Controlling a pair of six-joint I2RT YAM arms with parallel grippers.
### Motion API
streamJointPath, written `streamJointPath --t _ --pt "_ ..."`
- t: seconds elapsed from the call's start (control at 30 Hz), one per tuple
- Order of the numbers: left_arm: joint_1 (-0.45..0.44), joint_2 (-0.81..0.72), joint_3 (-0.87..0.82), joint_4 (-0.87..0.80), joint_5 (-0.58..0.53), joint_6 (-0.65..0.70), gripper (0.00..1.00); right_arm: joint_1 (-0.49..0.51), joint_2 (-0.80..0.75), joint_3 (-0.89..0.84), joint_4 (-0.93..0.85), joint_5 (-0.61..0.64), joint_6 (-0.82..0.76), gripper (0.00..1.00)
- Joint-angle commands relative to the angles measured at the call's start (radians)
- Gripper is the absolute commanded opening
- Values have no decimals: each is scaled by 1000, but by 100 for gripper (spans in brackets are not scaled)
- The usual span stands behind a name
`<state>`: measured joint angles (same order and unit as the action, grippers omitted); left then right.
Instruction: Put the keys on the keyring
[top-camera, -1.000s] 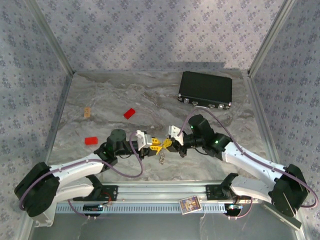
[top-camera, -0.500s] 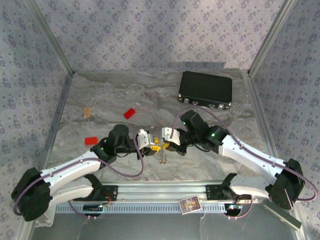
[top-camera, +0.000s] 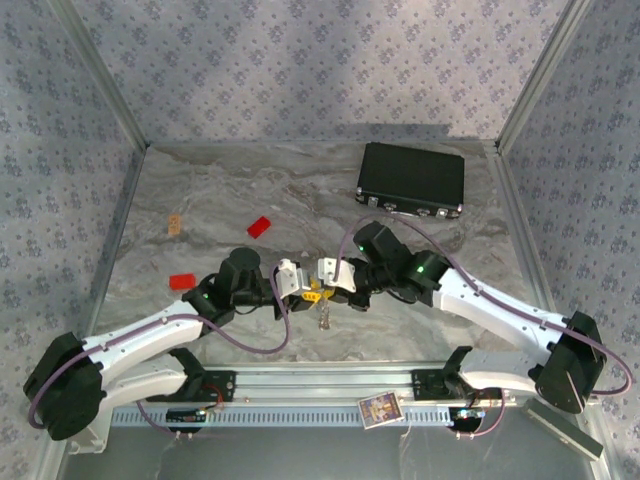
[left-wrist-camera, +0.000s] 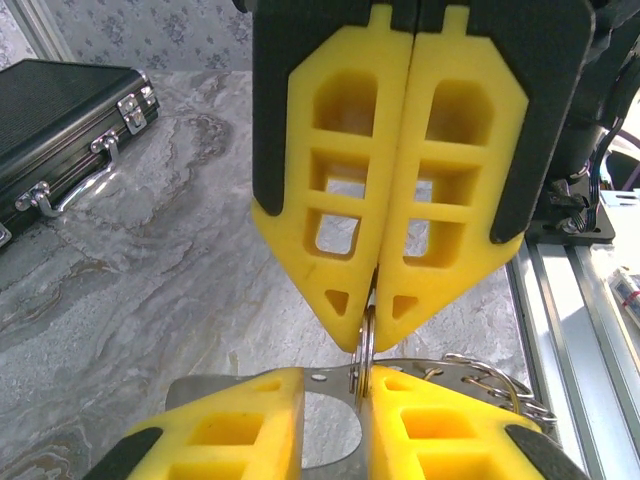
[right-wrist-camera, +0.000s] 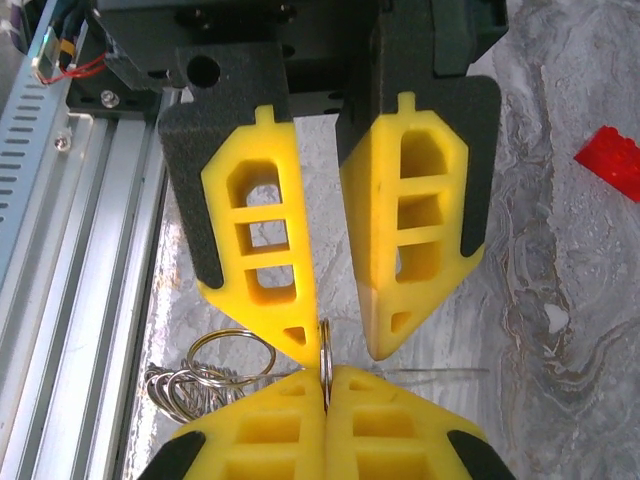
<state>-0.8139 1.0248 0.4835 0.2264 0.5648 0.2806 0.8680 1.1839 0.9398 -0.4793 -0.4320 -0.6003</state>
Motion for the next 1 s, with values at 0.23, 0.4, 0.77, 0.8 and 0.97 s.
streamJointPath --t 0.23,0.4,0.77,0.8,0.97 --pt "-7 -8 16 50 41 -4 0 -4 -19 -9 39 -43 9 20" --pt "-6 -8 -39 175 50 -59 0 -75 -69 -105 162 -159 102 29" --pt "-6 -5 -87 266 49 -93 0 -84 -95 -150 170 -111 124 27" --pt "-7 -5 -88 266 49 -93 0 -84 -100 -150 160 -97 117 26" --pt "-7 -2 -86 265 51 -91 0 -85 -119 -145 101 -41 87 23"
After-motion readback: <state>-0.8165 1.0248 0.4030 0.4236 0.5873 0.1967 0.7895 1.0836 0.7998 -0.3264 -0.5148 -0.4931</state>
